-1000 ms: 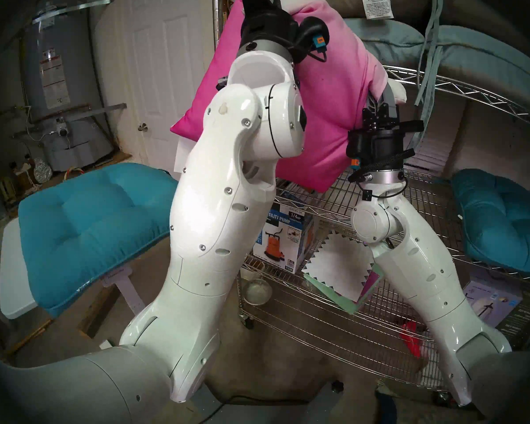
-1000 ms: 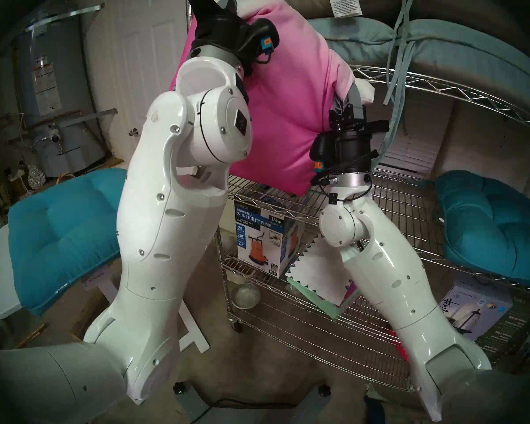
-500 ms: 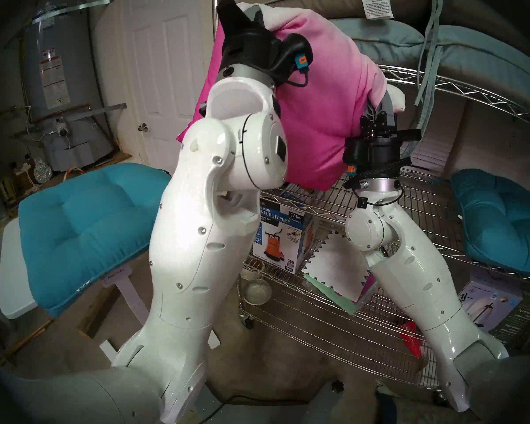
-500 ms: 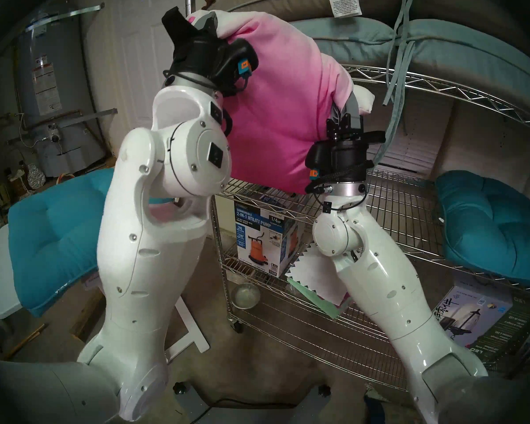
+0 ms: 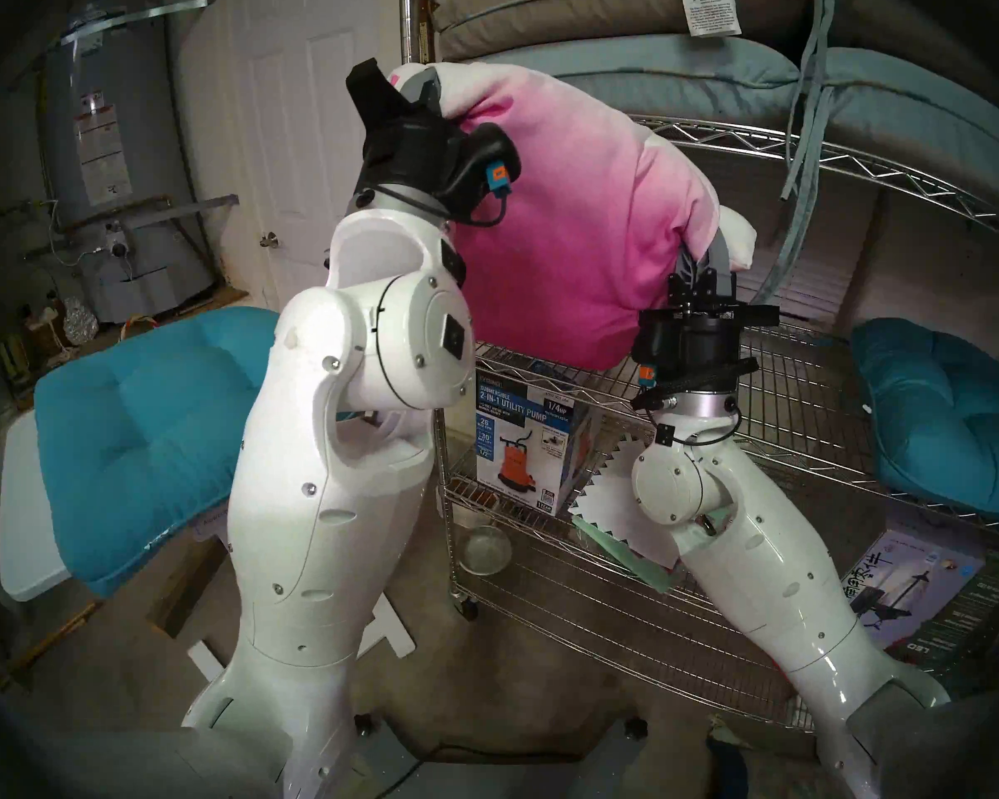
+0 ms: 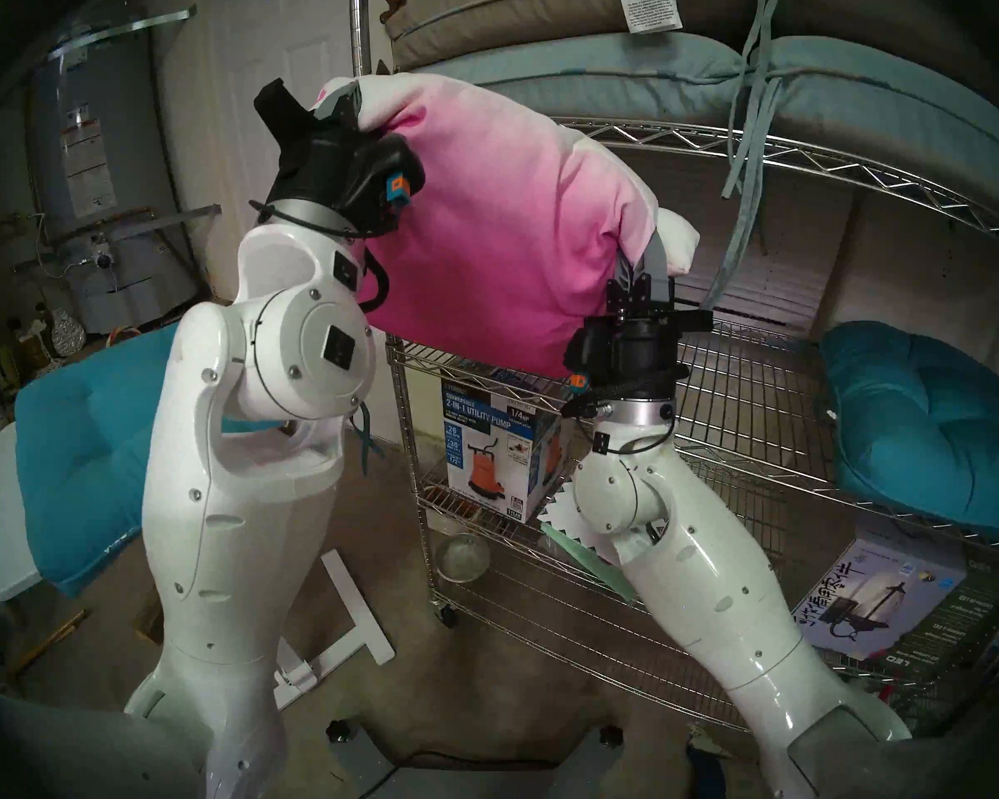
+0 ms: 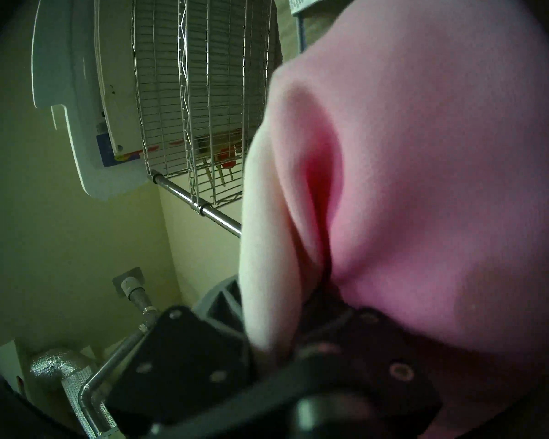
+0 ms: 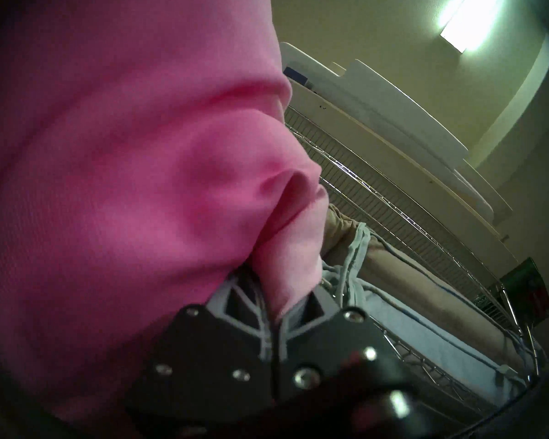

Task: Put cushion on the shelf

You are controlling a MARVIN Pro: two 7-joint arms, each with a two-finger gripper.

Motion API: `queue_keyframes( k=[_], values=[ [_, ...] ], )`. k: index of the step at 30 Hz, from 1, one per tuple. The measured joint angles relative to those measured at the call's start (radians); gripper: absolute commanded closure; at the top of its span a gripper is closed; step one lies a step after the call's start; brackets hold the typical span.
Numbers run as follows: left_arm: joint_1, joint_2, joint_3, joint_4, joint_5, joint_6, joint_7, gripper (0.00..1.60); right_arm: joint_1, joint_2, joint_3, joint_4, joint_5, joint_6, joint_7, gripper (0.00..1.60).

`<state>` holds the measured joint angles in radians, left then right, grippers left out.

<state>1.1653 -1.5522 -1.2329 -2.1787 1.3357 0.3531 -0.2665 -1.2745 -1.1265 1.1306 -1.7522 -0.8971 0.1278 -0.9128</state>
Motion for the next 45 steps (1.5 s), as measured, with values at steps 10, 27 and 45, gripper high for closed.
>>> queue_keyframes(
  k=[10,27,45],
  values=[
    [0.024,0.016,-0.023,-0.006,-0.029,-0.018,0.013,1.60,-0.015,0.009,0.021,-0.006,0.002,0.005,-0.006,1.60],
    [0.062,-0.024,0.097,-0.001,-0.036,0.028,0.020,1.60,-0.001,-0.005,0.012,0.088,0.027,-0.017,-0.028,1.60],
    [0.067,-0.038,0.171,0.004,-0.037,0.040,0.013,1.60,0.160,-0.039,0.087,0.389,0.055,-0.123,0.092,1.60]
  ],
)
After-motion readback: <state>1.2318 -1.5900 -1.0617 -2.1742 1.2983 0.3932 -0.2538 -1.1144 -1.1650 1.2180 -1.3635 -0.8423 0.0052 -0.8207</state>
